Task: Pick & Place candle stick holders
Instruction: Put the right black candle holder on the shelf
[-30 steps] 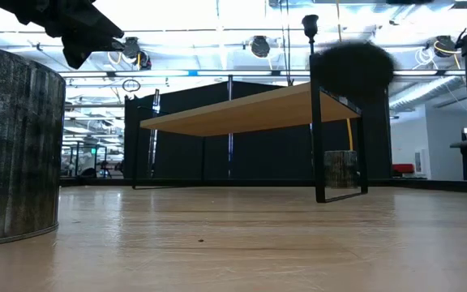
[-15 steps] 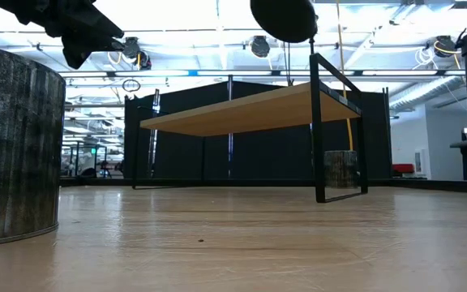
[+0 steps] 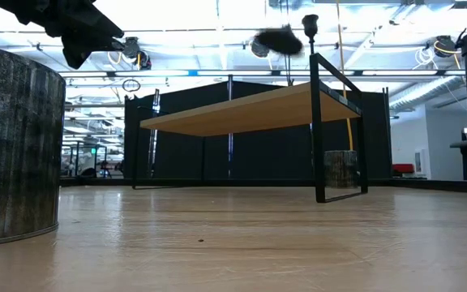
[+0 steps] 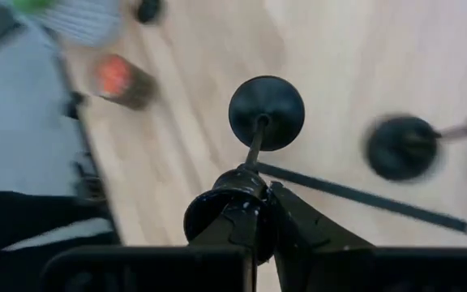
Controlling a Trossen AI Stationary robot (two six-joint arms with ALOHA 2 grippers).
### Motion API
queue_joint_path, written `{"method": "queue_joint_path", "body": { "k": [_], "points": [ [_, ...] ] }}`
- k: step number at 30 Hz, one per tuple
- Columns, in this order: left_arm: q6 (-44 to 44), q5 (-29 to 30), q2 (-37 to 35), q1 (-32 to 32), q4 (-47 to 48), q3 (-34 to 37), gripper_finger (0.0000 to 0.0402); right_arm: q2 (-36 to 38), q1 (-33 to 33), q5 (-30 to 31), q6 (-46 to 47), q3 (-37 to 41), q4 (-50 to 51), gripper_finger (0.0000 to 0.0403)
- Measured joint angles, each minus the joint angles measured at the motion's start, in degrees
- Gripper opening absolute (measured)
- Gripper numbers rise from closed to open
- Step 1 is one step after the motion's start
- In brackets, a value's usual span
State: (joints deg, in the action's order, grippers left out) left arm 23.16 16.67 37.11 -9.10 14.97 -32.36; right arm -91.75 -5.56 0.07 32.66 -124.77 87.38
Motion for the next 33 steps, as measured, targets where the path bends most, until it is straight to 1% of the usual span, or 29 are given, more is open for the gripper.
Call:
{"method": "queue_joint_path", "body": {
  "k": [2, 8, 12, 14, 20, 25, 29, 33],
  "points": [
    [0.0, 0.0, 0.0, 0.0, 0.0, 0.0, 0.0127, -1.1, 1.9, 0.1, -1.0, -0.7, 2.9, 0.0008],
    [0.0, 0.0, 0.0, 0.0, 0.0, 0.0, 0.0127, -3.0, 6.3, -0.3, -5.9, -0.7, 2.7, 0.0008],
    [0.0, 0.0, 0.0, 0.0, 0.0, 0.0, 0.0127, -4.1, 8.5, -3.1, -8.1, -0.7, 2.6, 0.0008],
    [0.0, 0.0, 0.0, 0.0, 0.0, 0.0, 0.0127, -4.5, 9.2, -3.3, -9.0, -0.7, 2.6, 0.0008],
    [0.0, 0.0, 0.0, 0.0, 0.0, 0.0, 0.0127, -4.7, 10.8, -6.2, -9.8, -0.7, 2.6, 0.0008],
    [0.0, 0.0, 0.0, 0.0, 0.0, 0.0, 0.0127, -4.6, 10.9, -6.4, -9.6, -0.7, 2.6, 0.0008],
    [0.0, 0.0, 0.0, 0.0, 0.0, 0.0, 0.0127, -4.6, 10.9, -8.7, -9.6, -0.7, 2.6, 0.0008],
    [0.0, 0.0, 0.0, 0.0, 0.0, 0.0, 0.0127, -4.6, 11.0, -8.9, -9.6, -0.7, 2.6, 0.0008]
  ]
}}
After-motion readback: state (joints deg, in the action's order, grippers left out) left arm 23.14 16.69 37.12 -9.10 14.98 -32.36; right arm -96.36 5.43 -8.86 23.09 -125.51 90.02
